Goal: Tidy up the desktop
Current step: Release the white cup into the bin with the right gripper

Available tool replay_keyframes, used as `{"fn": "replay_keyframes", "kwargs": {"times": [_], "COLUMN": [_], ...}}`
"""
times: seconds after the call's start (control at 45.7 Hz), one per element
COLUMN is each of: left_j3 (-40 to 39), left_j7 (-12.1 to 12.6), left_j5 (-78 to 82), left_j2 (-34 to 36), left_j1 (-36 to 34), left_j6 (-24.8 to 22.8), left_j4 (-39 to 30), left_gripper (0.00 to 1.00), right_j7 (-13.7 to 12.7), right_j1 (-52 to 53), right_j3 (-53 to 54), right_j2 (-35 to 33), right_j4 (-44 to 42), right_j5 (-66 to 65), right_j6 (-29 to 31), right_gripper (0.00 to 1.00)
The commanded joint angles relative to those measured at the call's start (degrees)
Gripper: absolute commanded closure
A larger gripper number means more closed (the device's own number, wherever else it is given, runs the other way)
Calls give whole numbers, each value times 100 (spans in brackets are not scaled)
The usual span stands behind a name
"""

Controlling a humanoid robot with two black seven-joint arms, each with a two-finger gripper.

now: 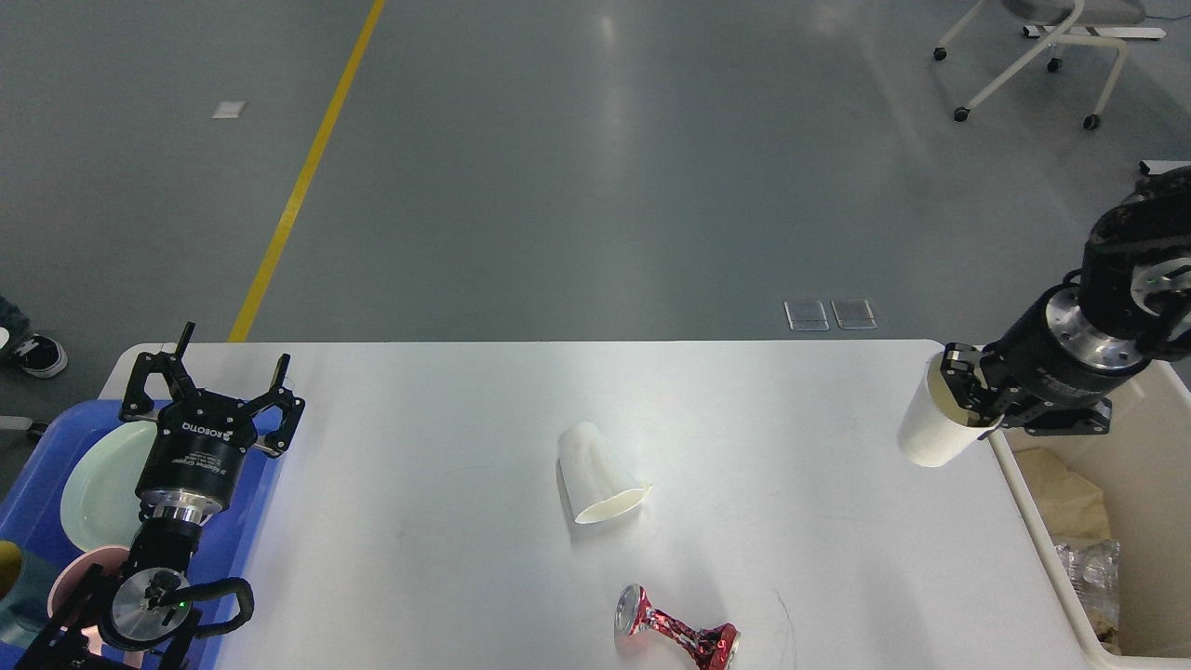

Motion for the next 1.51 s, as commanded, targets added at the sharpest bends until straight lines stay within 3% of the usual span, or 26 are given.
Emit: {"fn": "replay_keyframes", "kwargs": {"times": [0.0, 0.241, 0.438, 0.591, 0.722, 0.941, 1.378, 1.4, 1.444, 1.488], "left_j3": [0, 9, 0, 0, 0, 0, 0, 0, 0, 0], "left_j7": [0, 0, -9, 0, 0, 0, 0, 0, -9, 0], "left_j5": [0, 0, 0, 0, 0, 0, 0, 0, 0, 0], "left_j2": [0, 0, 0, 0, 0, 0, 0, 0, 0, 0], "left_j1": [-1, -1, -1, -1, -1, -1, -1, -1, -1, -10], "left_j6": [7, 7, -2, -2, -2, 7, 7, -2, -2, -2], "left_j4": [0, 0, 0, 0, 0, 0, 0, 0, 0, 0], "left_gripper": [4, 4, 4, 4, 4, 4, 4, 4, 4, 4], "right_j7": [-1, 17, 25, 17, 25, 25, 17, 17, 25, 17], "right_j1": [-614, -2424, -4428, -5913, -7030, -7848, -8077, -8077, -8077, -8069], "right_j3": [43, 385, 1633, 2512, 2970, 3014, 3014, 3005, 3005, 3005], "right_j2": [-703, -1285, -1223, -662, -187, 473, 658, 658, 658, 658], "right_j4": [-679, -2489, -3966, -5161, -5944, -6525, -6736, -6736, -6736, -6736], "right_j5": [-485, -785, -811, -802, -785, -785, -785, -785, -785, -785], "right_j6": [-9, -150, -589, -1344, -2354, -3410, -3508, -3516, -3560, -3674], "right_gripper": [100, 100, 100, 100, 100, 100, 100, 91, 46, 18]}}
